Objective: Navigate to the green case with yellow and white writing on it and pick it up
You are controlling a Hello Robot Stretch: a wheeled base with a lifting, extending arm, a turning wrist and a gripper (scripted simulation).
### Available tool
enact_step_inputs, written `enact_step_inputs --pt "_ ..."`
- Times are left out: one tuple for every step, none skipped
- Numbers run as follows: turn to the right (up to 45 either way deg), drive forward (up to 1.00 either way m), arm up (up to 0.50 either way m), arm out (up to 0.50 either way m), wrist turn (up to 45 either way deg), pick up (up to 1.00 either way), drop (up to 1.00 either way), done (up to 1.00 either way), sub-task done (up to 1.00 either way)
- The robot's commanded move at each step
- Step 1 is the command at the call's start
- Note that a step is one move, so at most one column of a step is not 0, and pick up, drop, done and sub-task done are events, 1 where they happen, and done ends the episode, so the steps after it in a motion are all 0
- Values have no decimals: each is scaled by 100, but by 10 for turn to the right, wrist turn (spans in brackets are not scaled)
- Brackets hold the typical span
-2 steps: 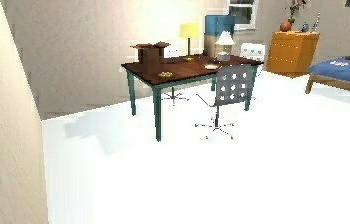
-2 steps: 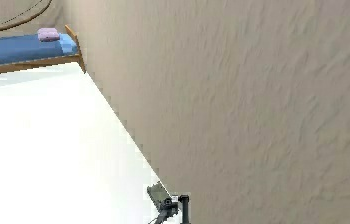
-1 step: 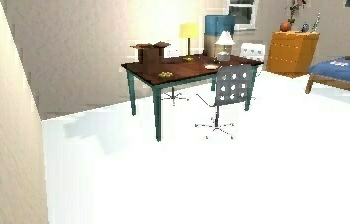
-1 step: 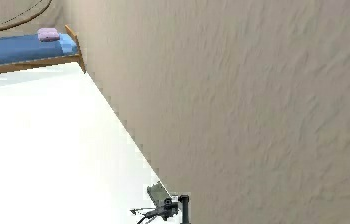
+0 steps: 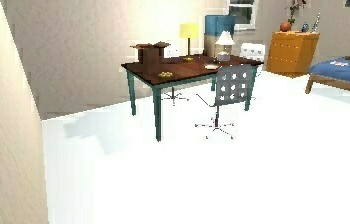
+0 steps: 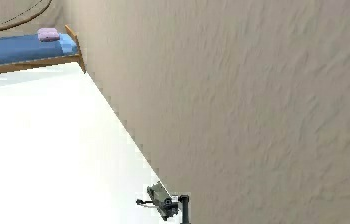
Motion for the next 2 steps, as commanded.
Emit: enact_step_inputs --pt "0 0 0 0 330 0 0 0 0" --pt "0 0 -30 0 0 0 0 0 0"
